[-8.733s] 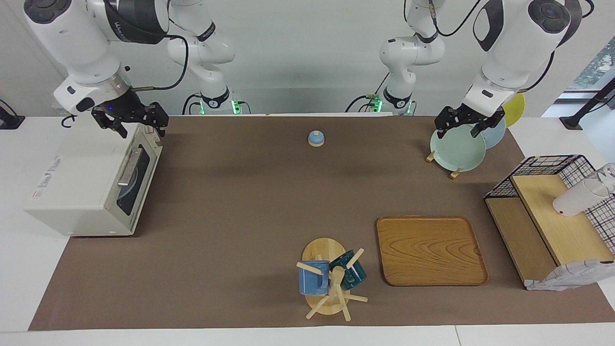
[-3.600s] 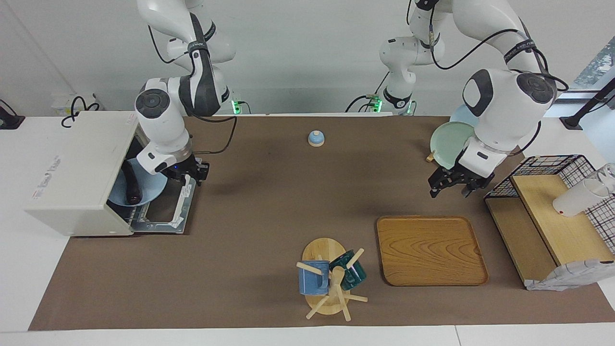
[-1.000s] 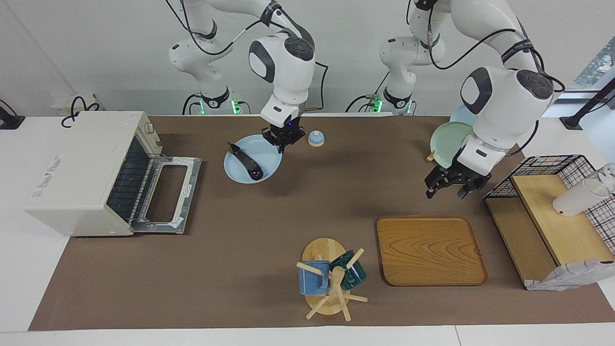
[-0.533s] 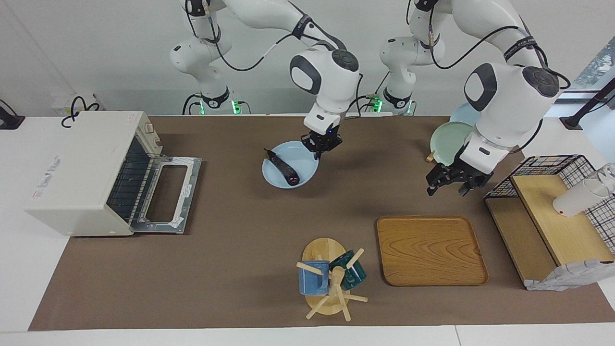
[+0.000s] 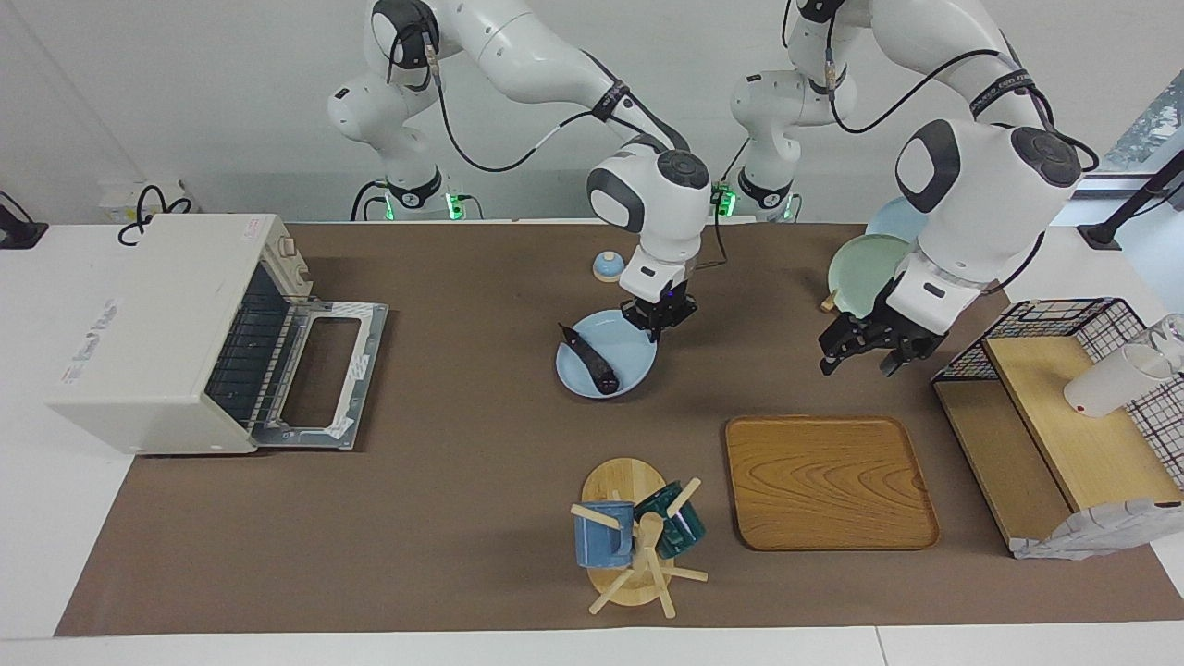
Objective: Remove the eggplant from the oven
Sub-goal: 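Set the blue plate with the eggplant on the table center, then grasp the eggplant with the left gripper while the right gripper withdraws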
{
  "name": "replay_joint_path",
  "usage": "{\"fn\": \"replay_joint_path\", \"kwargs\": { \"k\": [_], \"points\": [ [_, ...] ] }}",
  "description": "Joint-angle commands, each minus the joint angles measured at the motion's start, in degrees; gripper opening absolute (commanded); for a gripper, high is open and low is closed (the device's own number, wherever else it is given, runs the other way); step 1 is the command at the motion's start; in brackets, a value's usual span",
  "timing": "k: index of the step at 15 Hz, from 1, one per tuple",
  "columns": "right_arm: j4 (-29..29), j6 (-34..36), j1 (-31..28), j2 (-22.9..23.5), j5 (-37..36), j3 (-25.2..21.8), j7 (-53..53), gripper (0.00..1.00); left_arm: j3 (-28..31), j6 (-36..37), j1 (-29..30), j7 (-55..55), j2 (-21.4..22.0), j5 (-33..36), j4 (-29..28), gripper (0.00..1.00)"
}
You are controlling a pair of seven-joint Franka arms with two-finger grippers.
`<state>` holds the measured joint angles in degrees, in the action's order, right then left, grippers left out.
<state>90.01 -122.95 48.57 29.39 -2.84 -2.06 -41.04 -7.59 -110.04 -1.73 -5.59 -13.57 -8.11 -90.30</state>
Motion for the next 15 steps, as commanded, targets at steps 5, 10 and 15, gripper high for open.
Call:
{"fn": "replay_joint_path", "kwargs": {
  "k": [5, 10, 15],
  "points": [
    [-1.93, -2.84, 0.39, 0.50, 4.43, 0.13, -1.86, 0.70, 0.03, 1.58, 0.24, -0.04, -0.93, -2.08, 1.88, 1.00],
    [-0.37, 9.02, -7.24, -5.29, 1.79, -0.40, 7.86, 0.08, 0.03, 0.71, -0.55, -1.69, -0.93, -3.57, 1.53, 1.00],
    [10.00, 12.91, -20.95, -12.07, -3.47, -0.49, 17.74, 0.00, -0.23, 0.53, -6.08, -16.17, -0.75, -3.58, 0.47, 1.00]
  ]
}}
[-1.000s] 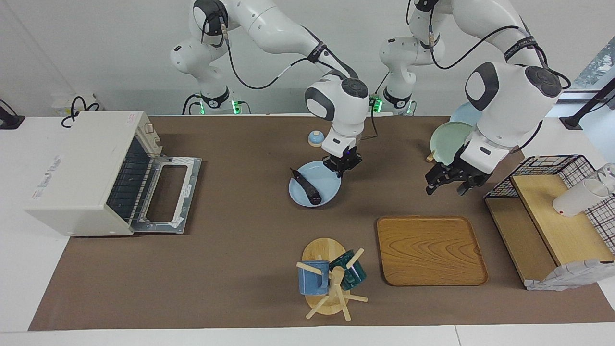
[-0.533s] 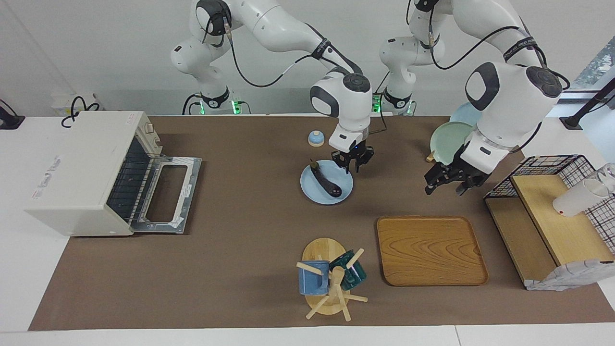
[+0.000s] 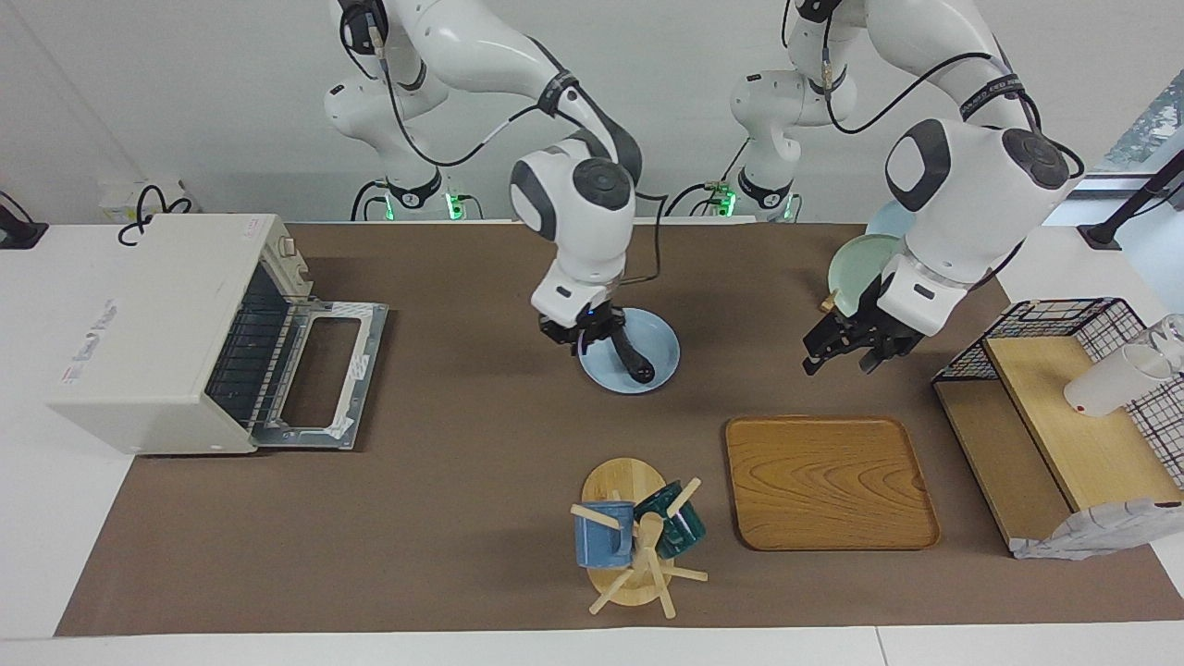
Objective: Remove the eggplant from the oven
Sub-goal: 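Grasp the eggplant with the left gripper while the right gripper withdraws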
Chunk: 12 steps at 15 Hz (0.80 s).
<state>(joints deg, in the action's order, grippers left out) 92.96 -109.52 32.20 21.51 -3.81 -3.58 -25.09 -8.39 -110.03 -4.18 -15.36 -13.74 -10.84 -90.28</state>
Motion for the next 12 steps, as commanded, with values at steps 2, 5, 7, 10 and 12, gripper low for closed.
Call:
{"fn": "replay_joint_path", "kwargs": {
  "k": [2, 5, 7, 10, 12],
  "points": [
    [15.28, -3.92, -5.91, -7.00, -10.13, 1.03, 1.02, 0.00, 0.57, -0.18, -6.88, -12.22, -0.68, -0.76, -0.07, 1.00],
    [22.77, -11.92, -11.97, -8.50, -12.36, 1.12, 1.36, 0.00, 0.66, -2.55, -12.15, -14.52, -0.33, -0.50, -4.28, 1.00],
    [24.11, -13.35, -13.90, -8.68, -12.54, 1.12, 1.98, 0.00, 0.66, -6.31, -15.93, -16.89, 0.02, -0.32, -9.37, 1.00],
    [27.97, -18.33, -16.89, -8.77, -12.54, 1.12, 3.82, 0.00, 0.66, -11.51, -19.63, -17.87, -0.32, 0.38, -15.27, 1.00],
    [29.47, -20.47, -19.09, -8.51, -12.54, 1.12, 6.18, 0.00, 0.66, -11.87, -21.47, -17.95, -1.38, 2.23, -16.59, 1.00]
  ]
}}
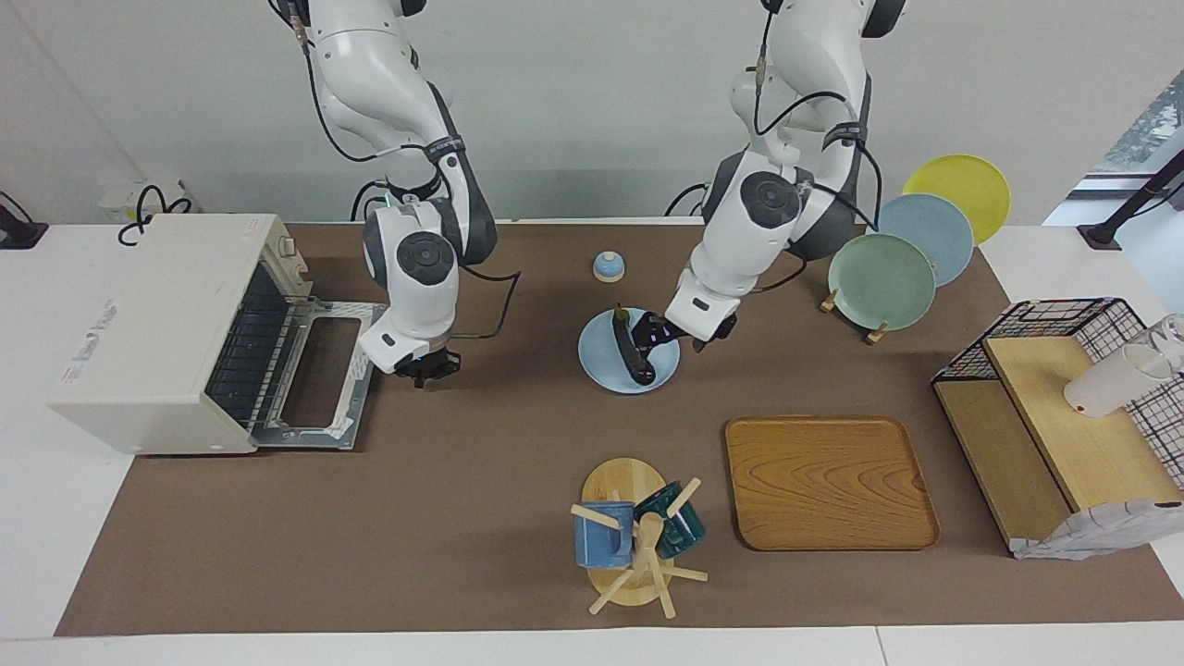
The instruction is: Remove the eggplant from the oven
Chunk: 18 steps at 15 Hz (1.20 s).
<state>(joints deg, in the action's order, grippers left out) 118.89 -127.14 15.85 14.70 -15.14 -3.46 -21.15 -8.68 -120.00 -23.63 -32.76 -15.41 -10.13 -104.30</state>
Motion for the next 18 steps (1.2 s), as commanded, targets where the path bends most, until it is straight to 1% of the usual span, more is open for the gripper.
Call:
{"fn": "replay_joint_path", "kwargs": {
  "k": [1, 2, 4, 9, 12, 13, 15, 16, 17, 18],
  "points": [
    [3.71, -2.85, -3.10, -1.43, -1.29, 1.00, 2.95, 0.00, 0.95, -3.21, -3.43, -1.07, -0.75, 1.60, -3.27, 1.00],
    [3.71, -2.24, -3.01, -1.43, -1.99, 0.91, 3.48, 0.00, 0.95, -4.70, -3.79, -1.94, -1.46, 1.69, -4.15, 1.00],
    [3.71, -1.62, -3.45, -1.43, -5.59, 0.91, 4.19, 0.00, 1.03, -5.59, -5.46, -2.57, -2.96, 1.78, -4.94, 1.00],
    [3.54, 0.22, -5.21, -1.87, -6.74, 0.91, 5.77, 0.00, 1.03, -8.14, -6.60, -5.03, -3.93, 1.78, -7.05, 1.00],
    [3.19, 2.33, -5.30, -3.45, -9.20, 0.91, 6.99, 0.00, 1.03, -8.32, -6.87, -6.17, -4.46, 1.78, -7.05, 1.00],
    [3.10, 2.94, -5.39, -4.41, -9.29, 0.91, 7.43, 0.00, 1.03, -8.41, -6.87, -6.17, -4.46, 1.78, -7.05, 0.98],
    [2.23, 5.40, -5.47, -5.99, -9.29, 0.91, 9.71, 0.00, 1.03, -8.41, -6.87, -6.26, -4.54, 1.78, -7.05, 0.81],
    [1.96, 6.63, -6.17, -6.96, -9.29, 0.91, 11.90, 0.00, 0.95, -8.41, -6.87, -6.17, -4.46, 1.78, -7.14, 0.68],
    [1.78, 7.16, -7.31, -8.27, -9.21, 1.00, 13.92, 0.00, 0.95, -8.41, -6.87, -6.17, -4.46, 1.78, -7.40, 0.52],
    [1.78, 7.69, -8.36, -9.50, -9.20, 1.00, 16.47, 0.00, 1.03, -8.41, -6.87, -6.17, -4.46, 1.78, -7.32, 0.40]
  ]
}}
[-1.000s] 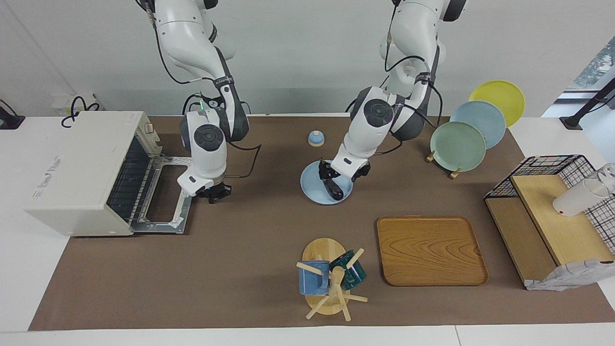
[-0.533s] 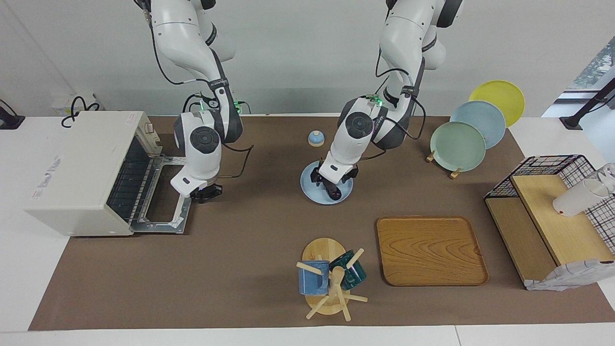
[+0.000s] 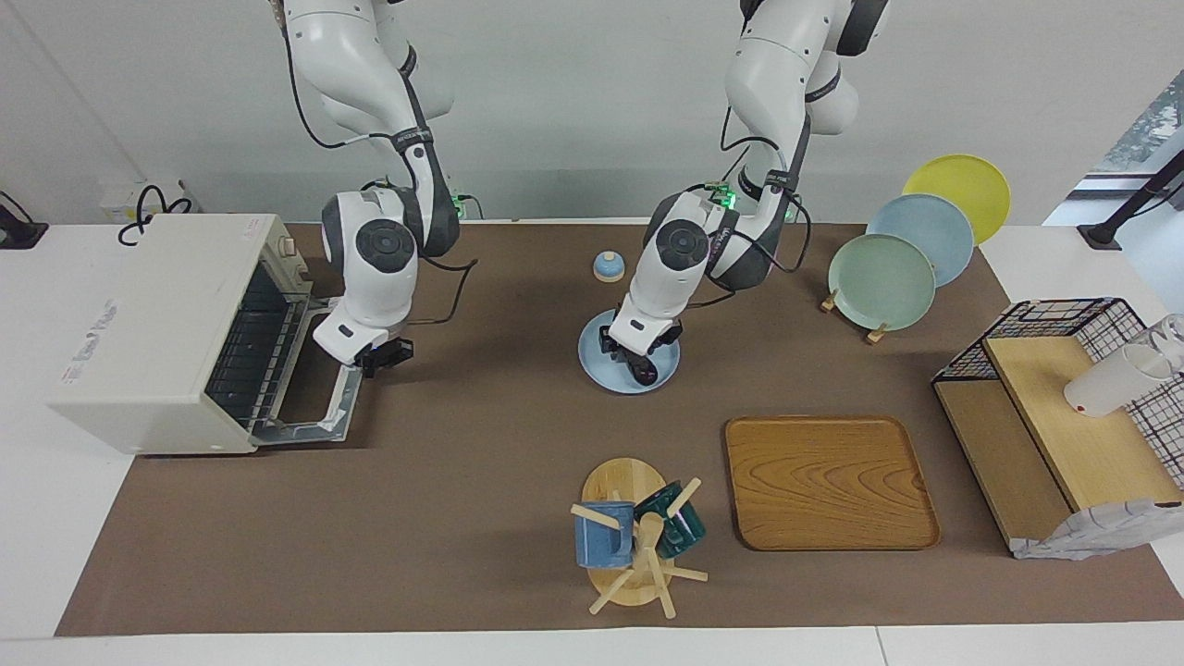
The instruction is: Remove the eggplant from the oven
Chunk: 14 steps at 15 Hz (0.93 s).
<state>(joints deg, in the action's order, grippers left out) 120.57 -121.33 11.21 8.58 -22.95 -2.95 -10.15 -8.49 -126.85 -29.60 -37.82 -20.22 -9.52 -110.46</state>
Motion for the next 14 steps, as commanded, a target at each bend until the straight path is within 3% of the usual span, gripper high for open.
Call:
{"fn": "replay_joint_path", "kwargs": {
  "k": [1, 2, 3, 7, 11, 14],
  "points": [
    [-0.07, 2.24, -4.87, -4.09, -1.49, 0.49, 7.84, 0.00, 0.84, -1.55, -0.89, -1.12, 0.35, 1.17, -1.16, 0.26],
    [0.01, 2.33, -6.28, -5.14, -1.40, 0.49, 9.96, 0.00, 0.84, -1.38, -0.81, -1.12, 0.35, 1.17, -1.16, 0.08],
    [-0.07, 2.41, -7.42, -5.84, -1.40, 0.49, 11.80, 0.00, 0.84, -1.12, -0.63, -1.12, 0.35, 1.17, -1.07, 0.00],
    [-0.16, 3.12, -12.44, -7.87, -1.22, 0.49, 18.84, 0.00, 1.28, 3.08, 1.99, -0.24, 1.76, 1.78, 2.77, 0.00],
    [-1.91, 7.58, -13.59, -10.07, -0.52, 0.66, 21.23, 0.00, 1.28, 15.65, 11.12, 8.08, -0.42, 5.30, 17.70, 0.00],
    [-9.71, 16.27, -13.15, -10.86, 3.31, 1.19, 23.15, 0.00, 1.19, 19.88, 18.59, 15.82, -4.73, 6.53, 25.54, 0.00]
  ]
}}
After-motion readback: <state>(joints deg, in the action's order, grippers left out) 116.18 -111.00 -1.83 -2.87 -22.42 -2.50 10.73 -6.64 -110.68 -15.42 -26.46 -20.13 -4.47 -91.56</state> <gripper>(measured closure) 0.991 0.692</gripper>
